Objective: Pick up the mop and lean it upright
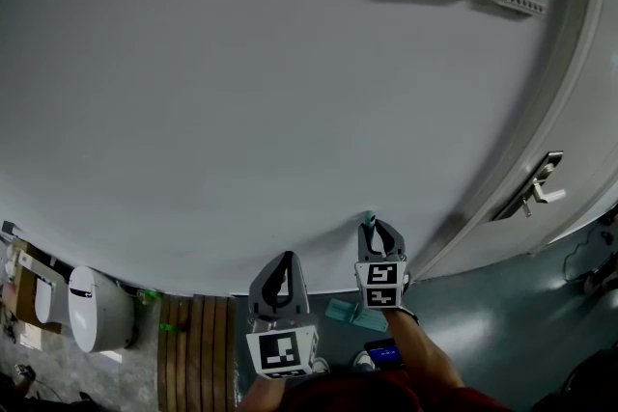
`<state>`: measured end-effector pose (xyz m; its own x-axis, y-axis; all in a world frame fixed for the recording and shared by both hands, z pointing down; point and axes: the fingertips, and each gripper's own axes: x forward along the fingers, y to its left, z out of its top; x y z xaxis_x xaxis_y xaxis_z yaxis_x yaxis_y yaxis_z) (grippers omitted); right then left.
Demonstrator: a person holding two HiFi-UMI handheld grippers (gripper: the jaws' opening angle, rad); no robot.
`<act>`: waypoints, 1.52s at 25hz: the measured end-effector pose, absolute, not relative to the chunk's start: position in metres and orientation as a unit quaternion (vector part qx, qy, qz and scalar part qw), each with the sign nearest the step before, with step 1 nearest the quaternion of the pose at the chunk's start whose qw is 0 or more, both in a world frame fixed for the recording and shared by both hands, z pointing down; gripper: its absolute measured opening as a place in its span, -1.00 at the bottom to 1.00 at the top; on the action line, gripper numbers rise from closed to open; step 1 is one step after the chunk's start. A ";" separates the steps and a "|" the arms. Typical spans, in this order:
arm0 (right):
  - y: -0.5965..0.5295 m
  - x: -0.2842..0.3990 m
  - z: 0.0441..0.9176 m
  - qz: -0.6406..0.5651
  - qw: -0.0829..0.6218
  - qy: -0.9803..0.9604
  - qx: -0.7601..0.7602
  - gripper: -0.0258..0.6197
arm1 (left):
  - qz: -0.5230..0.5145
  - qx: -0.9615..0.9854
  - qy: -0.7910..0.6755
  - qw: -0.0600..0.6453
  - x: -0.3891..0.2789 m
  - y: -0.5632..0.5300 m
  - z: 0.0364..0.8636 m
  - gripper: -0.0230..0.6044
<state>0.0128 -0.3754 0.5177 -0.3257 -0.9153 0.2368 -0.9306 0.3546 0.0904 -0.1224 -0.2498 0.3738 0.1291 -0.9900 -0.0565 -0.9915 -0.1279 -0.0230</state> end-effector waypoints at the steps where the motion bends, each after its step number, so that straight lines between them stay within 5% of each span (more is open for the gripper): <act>1: -0.375 0.013 0.518 0.031 0.124 -0.814 0.567 -0.57 | 0.014 -0.751 0.660 0.027 -0.122 -0.250 0.374 -0.88; 38: -0.297 0.024 0.509 0.026 0.102 -0.816 0.568 -0.58 | 0.008 -0.762 0.647 0.019 -0.117 -0.256 0.383 -0.88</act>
